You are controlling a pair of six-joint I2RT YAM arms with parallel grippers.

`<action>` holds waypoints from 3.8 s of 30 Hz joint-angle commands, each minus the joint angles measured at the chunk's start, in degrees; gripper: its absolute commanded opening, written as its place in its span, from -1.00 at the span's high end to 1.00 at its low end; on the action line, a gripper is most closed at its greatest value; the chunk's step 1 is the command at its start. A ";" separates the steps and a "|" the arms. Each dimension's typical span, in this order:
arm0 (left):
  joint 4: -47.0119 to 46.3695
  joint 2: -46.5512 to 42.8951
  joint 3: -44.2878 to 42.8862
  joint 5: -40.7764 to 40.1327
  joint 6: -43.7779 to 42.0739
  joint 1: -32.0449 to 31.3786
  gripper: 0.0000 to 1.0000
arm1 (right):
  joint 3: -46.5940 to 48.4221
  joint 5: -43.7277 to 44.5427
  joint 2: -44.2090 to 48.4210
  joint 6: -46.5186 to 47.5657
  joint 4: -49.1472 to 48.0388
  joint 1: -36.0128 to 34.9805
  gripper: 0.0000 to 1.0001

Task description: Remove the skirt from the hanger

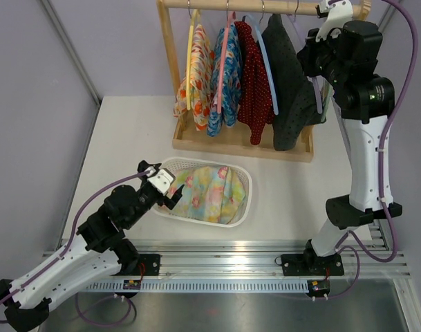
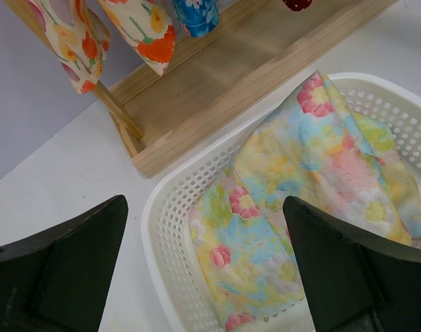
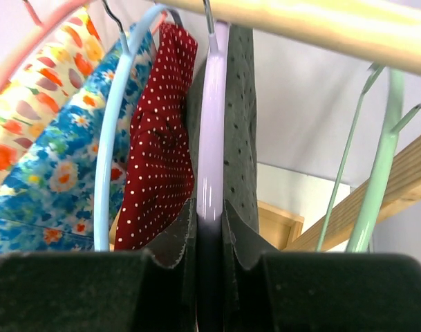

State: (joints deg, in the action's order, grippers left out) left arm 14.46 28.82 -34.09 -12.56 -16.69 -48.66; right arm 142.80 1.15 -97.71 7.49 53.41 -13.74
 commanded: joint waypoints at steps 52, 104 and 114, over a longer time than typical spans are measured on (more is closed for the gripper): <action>-35.82 71.47 -47.65 1.75 18.18 -30.53 0.18 | -64.05 -24.79 48.58 -3.97 -12.71 10.92 1.00; -11.03 57.05 -77.54 9.83 7.72 -27.19 1.00 | -73.81 -24.70 49.72 5.61 -16.15 16.55 1.00; -19.54 54.85 -55.32 14.05 12.20 -25.17 1.00 | -73.28 -19.17 53.32 6.57 -10.09 16.55 1.00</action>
State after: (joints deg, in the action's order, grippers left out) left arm 3.05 85.12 -95.74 -1.85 -7.05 -74.76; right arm 66.83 -19.53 -46.70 12.67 43.05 2.68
